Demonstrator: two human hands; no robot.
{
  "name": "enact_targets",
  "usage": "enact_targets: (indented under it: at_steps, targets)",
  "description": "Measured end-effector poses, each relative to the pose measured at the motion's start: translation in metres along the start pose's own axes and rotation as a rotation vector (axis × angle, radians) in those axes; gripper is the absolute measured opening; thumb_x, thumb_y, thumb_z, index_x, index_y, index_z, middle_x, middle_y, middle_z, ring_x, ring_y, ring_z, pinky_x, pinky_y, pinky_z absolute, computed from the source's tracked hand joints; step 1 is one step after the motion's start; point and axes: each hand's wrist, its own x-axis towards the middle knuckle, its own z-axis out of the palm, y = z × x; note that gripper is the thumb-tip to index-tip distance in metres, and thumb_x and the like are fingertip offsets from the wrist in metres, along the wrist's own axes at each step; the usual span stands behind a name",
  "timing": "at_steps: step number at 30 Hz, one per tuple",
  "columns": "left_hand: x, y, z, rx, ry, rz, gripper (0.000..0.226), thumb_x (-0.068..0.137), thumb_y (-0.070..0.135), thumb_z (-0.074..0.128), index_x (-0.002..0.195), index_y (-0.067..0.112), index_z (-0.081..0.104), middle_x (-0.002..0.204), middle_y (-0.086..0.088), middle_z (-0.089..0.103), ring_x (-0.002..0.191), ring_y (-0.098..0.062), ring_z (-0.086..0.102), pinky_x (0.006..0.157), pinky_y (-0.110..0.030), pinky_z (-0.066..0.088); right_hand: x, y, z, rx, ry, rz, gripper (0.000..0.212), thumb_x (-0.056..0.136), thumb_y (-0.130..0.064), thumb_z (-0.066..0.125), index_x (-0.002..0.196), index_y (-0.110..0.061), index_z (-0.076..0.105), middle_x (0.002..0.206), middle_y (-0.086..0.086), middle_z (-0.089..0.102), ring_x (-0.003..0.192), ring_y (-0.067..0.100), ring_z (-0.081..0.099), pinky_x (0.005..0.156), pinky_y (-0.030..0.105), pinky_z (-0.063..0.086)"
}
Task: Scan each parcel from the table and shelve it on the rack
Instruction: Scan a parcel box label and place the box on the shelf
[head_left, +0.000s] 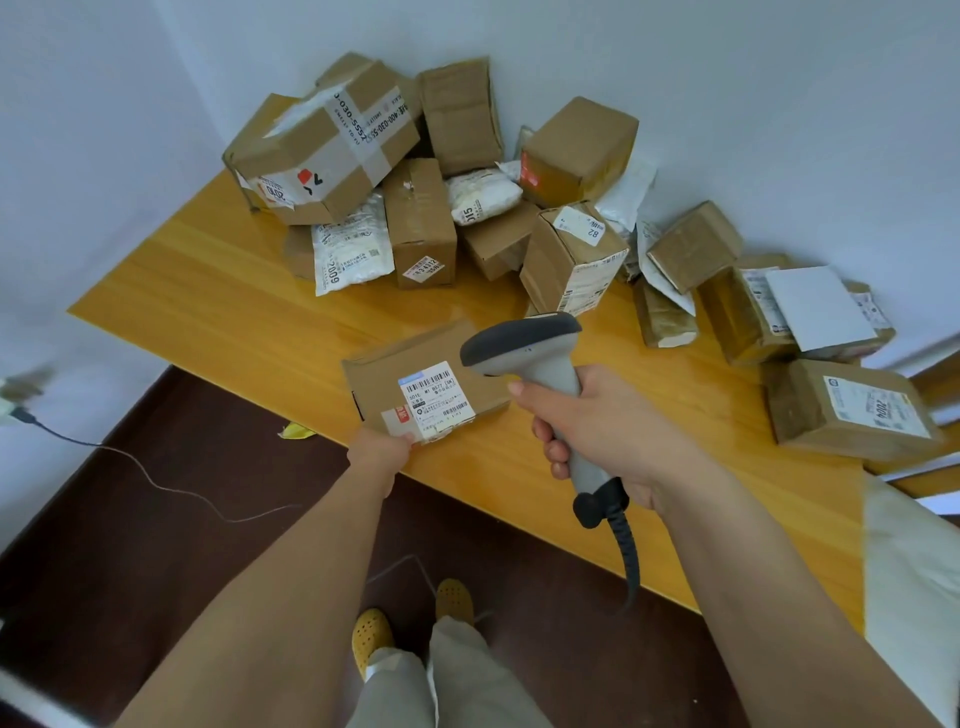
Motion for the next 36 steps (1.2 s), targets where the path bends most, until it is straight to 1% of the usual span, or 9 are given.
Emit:
enact_targets:
  at_steps: [6,12,17,21,24,28,32,34,36]
  targets:
    - [-0.001,0.002,-0.005,-0.305,-0.094,-0.159,0.046,0.086,0.000,0.069,0.129,0.006,0.052,0.122,-0.006,0.059,0.117,-0.024,0.056,0.094,-0.031,0.048,0.004,0.004,-0.001,0.067,0.054,-0.029,0.031,0.094,-0.027,0.065,0.072,-0.008,0.055,0.054,0.002,0.048,0.044,0.010,0.043,0.046,0.025,0.042]
    - [-0.021,-0.010,-0.061,-0.724,-0.240,-0.143,0.036,0.091,0.002,0.061,0.126,0.009,0.054,0.113,-0.012,0.067,0.100,-0.028,0.066,0.087,-0.039,0.048,0.031,0.014,0.019,0.150,0.142,-0.058,0.013,0.091,-0.016,0.070,0.092,-0.012,0.057,0.068,0.004,0.061,0.044,0.009,0.045,0.046,0.026,0.044]
    - [-0.053,-0.053,-0.140,-1.094,-0.238,-0.084,0.031,0.089,-0.001,0.057,0.120,0.000,0.058,0.107,-0.016,0.070,0.089,-0.030,0.073,0.096,-0.043,0.053,0.043,0.013,0.074,0.117,0.162,-0.107,0.021,0.090,-0.015,0.070,0.087,-0.018,0.050,0.058,0.002,0.047,0.045,0.013,0.042,0.051,0.030,0.040]
    - [-0.097,-0.099,-0.206,-1.227,-0.208,-0.005,0.028,0.084,0.003,0.058,0.112,0.006,0.062,0.092,-0.010,0.074,0.091,-0.026,0.071,0.091,-0.043,0.052,0.022,0.007,0.137,0.083,0.042,-0.237,0.024,0.087,-0.017,0.075,0.088,-0.019,0.051,0.056,-0.001,0.051,0.040,0.008,0.045,0.045,0.023,0.043]
    - [-0.134,-0.145,-0.249,-1.272,-0.179,0.071,0.038,0.076,0.010,0.061,0.114,0.010,0.062,0.097,-0.008,0.071,0.087,-0.025,0.070,0.087,-0.041,0.051,-0.010,0.004,0.186,0.078,-0.103,-0.297,0.028,0.083,-0.016,0.079,0.091,-0.023,0.053,0.070,-0.001,0.057,0.045,0.007,0.049,0.048,0.021,0.046]
    - [-0.188,-0.231,-0.298,-1.415,-0.029,0.174,0.038,0.077,0.017,0.064,0.115,0.013,0.063,0.106,-0.007,0.069,0.092,-0.024,0.070,0.094,-0.040,0.050,-0.074,0.017,0.252,0.038,-0.293,-0.341,0.030,0.081,-0.014,0.080,0.099,-0.020,0.056,0.077,-0.002,0.061,0.048,0.005,0.051,0.048,0.020,0.046]
    - [-0.254,-0.336,-0.340,-1.523,0.171,0.175,0.030,0.085,0.026,0.066,0.111,0.010,0.062,0.108,-0.010,0.067,0.092,-0.025,0.071,0.077,-0.041,0.060,-0.162,0.060,0.332,-0.005,-0.442,-0.404,0.039,0.080,-0.013,0.081,0.111,-0.015,0.057,0.079,-0.001,0.065,0.050,0.004,0.053,0.051,0.023,0.046]
    - [-0.298,-0.394,-0.359,-1.541,0.160,0.216,0.053,0.079,0.029,0.073,0.128,0.014,0.058,0.126,-0.013,0.064,0.107,-0.031,0.066,0.087,-0.051,0.056,-0.213,0.087,0.376,0.021,-0.494,-0.388,0.043,0.079,-0.013,0.081,0.114,-0.014,0.057,0.080,0.000,0.063,0.051,0.003,0.055,0.051,0.021,0.047]
    - [-0.350,-0.449,-0.379,-1.480,0.079,0.309,0.084,0.068,0.029,0.086,0.142,0.026,0.047,0.135,-0.011,0.059,0.114,-0.036,0.063,0.085,-0.056,0.054,-0.267,0.114,0.422,0.072,-0.553,-0.327,0.045,0.078,-0.014,0.082,0.114,-0.017,0.056,0.079,-0.001,0.061,0.051,0.004,0.056,0.054,0.021,0.048]
